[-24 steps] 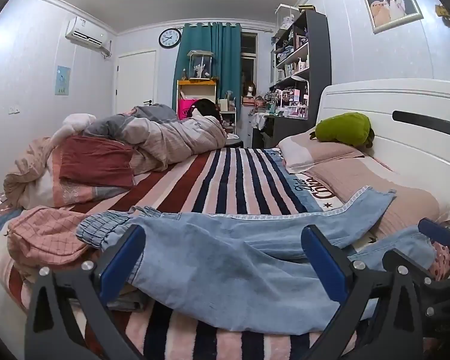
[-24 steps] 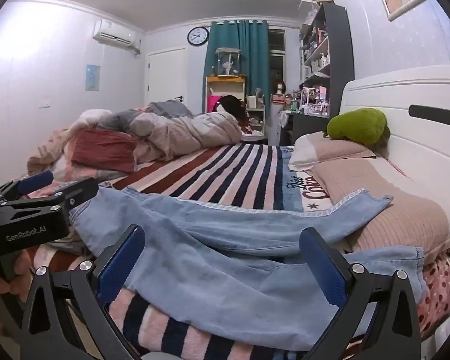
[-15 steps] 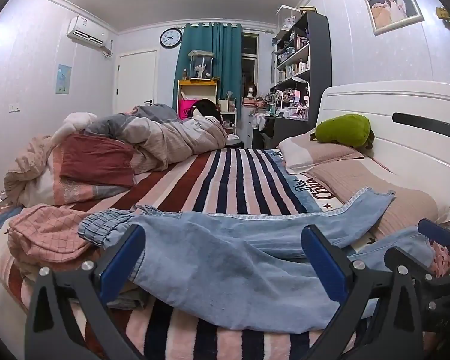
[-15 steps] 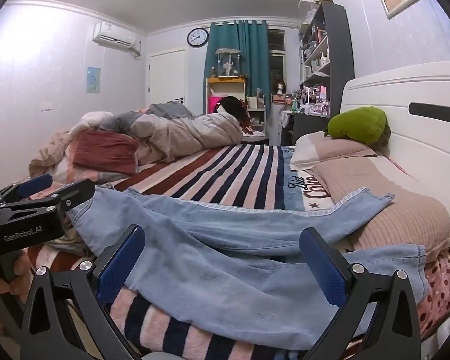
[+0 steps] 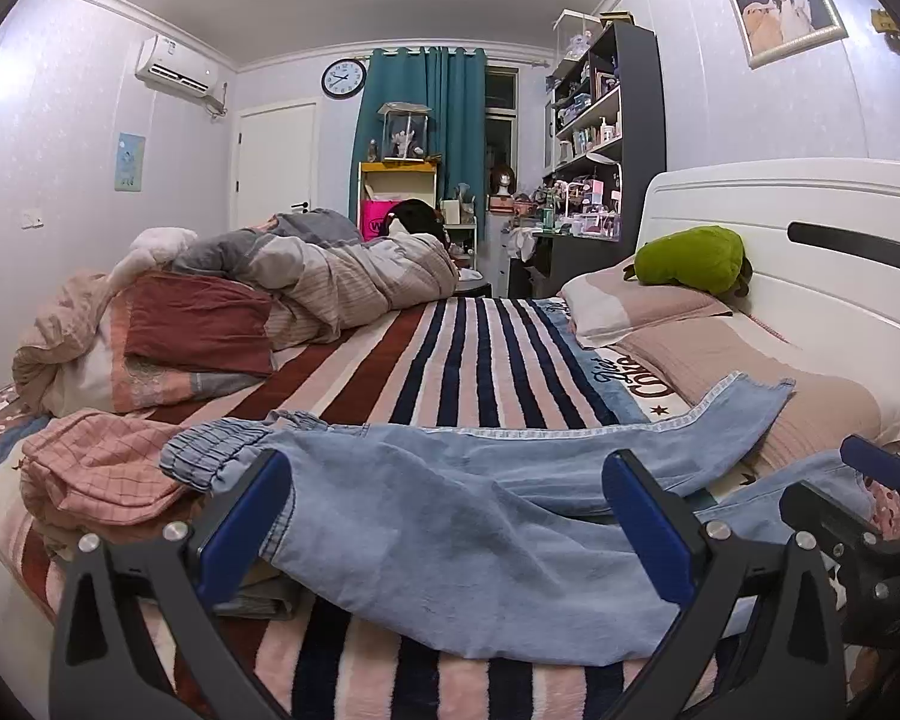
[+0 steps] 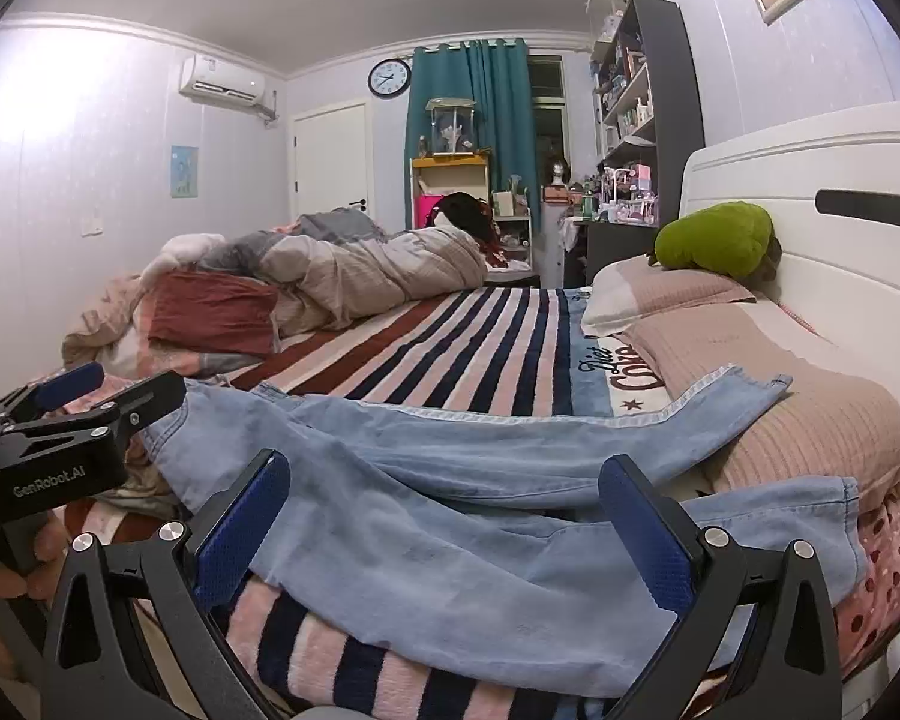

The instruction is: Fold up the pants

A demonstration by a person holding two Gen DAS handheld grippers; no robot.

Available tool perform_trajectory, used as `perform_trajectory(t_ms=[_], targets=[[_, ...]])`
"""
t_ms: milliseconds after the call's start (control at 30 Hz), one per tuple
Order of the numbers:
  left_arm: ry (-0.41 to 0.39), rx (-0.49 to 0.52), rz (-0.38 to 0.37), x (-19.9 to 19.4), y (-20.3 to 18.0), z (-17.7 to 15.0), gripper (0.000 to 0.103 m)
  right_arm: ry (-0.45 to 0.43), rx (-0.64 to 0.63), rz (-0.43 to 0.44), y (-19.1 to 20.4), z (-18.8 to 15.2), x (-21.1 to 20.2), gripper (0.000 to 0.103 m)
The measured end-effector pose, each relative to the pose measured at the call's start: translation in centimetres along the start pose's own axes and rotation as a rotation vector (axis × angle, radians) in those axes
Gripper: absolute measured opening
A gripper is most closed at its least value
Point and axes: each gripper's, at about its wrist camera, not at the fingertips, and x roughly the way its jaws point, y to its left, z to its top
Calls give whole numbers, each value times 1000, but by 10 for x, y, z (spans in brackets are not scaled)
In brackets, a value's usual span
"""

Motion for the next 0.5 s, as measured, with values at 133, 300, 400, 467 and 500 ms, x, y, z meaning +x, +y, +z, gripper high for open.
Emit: perform_trajectory(t_ms=[133,300,400,467,500], targets=[[0,-1,-5,0,1,0,102,0,6,2,-1,0,0,103],[-2,4,-8,1,-2,-1,102,0,12,3,-2,-1,0,102],[-2,4,-8,1,-2,-1,102,0,14,4,-2,-1,0,102],[-3,5,-7,1,-2,-1,102,0,15,5,-3,-1,0,102],[-4,6,-6,0,-3,-1,102,1,16,5,-3,0,0,102]])
